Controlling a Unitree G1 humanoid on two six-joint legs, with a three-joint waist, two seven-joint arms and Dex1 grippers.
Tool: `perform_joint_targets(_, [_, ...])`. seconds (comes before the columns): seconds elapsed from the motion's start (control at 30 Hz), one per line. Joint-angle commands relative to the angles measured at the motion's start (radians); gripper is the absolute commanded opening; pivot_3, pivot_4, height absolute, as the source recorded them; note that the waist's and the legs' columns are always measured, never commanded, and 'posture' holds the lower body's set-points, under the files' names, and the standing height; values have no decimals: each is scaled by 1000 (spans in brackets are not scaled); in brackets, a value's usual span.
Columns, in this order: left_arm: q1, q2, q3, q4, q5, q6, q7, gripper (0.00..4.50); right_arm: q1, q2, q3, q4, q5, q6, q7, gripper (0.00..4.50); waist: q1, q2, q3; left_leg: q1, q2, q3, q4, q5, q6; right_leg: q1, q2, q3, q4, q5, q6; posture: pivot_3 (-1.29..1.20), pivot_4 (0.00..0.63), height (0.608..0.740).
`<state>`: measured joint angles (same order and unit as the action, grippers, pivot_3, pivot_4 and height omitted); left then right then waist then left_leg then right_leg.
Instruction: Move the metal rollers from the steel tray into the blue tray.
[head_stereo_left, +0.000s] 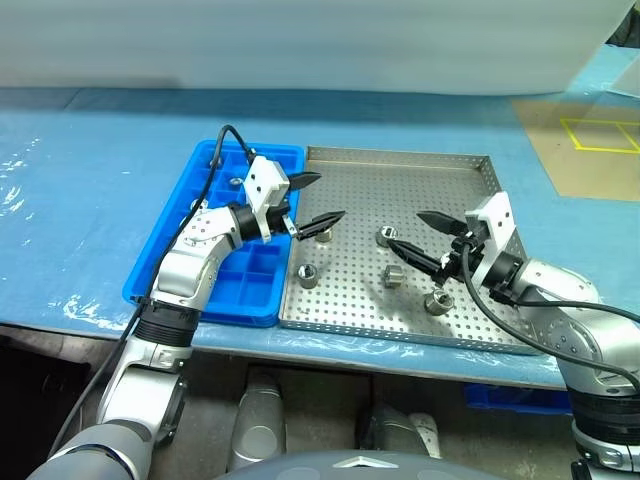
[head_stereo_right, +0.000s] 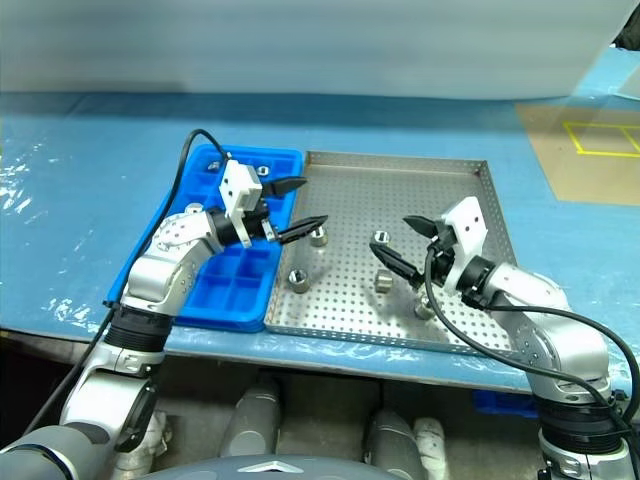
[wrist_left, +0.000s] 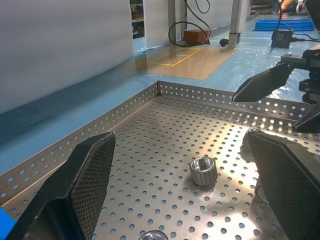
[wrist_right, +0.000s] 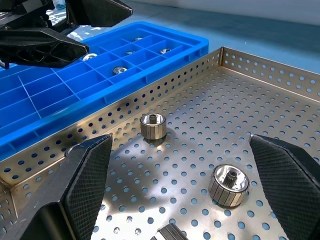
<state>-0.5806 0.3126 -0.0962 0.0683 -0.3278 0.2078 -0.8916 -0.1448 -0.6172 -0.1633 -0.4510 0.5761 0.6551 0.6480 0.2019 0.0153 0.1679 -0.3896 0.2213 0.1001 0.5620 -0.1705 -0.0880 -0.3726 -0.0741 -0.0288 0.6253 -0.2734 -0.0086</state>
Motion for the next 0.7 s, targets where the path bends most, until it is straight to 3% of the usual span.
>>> perform_joint_targets(0.03, [-15,7,2,-12,1,-14,-7,4413,-3,-1,-6,-51,17,-7,-2,4500,0,0,0,0,0,0,0,0,0,0,0,0,0,0,0,159,150,740])
perform_joint_targets(0.33, [-40,5,-13,27,33,3,11,4413,-1,0,2,-51,12,-4,-7,4500,0,0,0,0,0,0,0,0,0,0,0,0,0,0,0,145,150,740])
perform_joint_targets(0.53, [-192,-3,-105,169,162,115,69,4413,12,4,5,-62,9,-7,-24,4500,1,0,0,0,0,0,1,0,0,1,0,0,0,1,1,125,150,740])
perform_joint_targets(0.7, [-338,-2,-162,318,212,155,-3,4413,27,12,7,-75,8,-9,-41,4500,-1,0,0,0,0,0,1,0,0,1,0,1,0,1,1,107,150,740])
